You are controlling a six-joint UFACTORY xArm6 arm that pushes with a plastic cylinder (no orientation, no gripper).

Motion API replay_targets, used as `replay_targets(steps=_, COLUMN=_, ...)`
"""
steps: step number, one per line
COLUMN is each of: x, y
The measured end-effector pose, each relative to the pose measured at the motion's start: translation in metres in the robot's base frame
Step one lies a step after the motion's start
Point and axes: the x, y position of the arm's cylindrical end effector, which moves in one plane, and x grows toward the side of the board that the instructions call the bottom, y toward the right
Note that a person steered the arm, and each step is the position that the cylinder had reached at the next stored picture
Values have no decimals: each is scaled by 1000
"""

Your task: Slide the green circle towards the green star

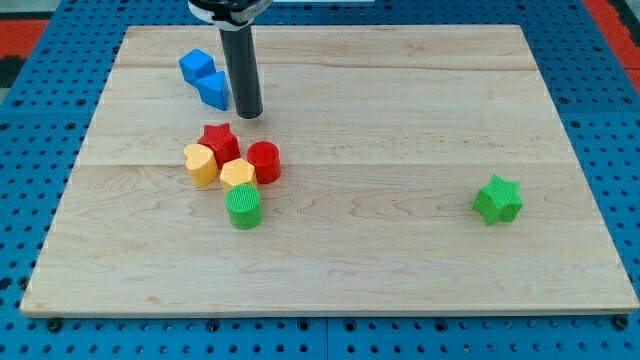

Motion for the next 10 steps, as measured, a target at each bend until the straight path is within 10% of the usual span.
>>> replay_targets(steps=3, x=-4, y=16)
replay_targets(steps=5, x=79, y=94)
replay_targets(steps=10, x=191, y=67)
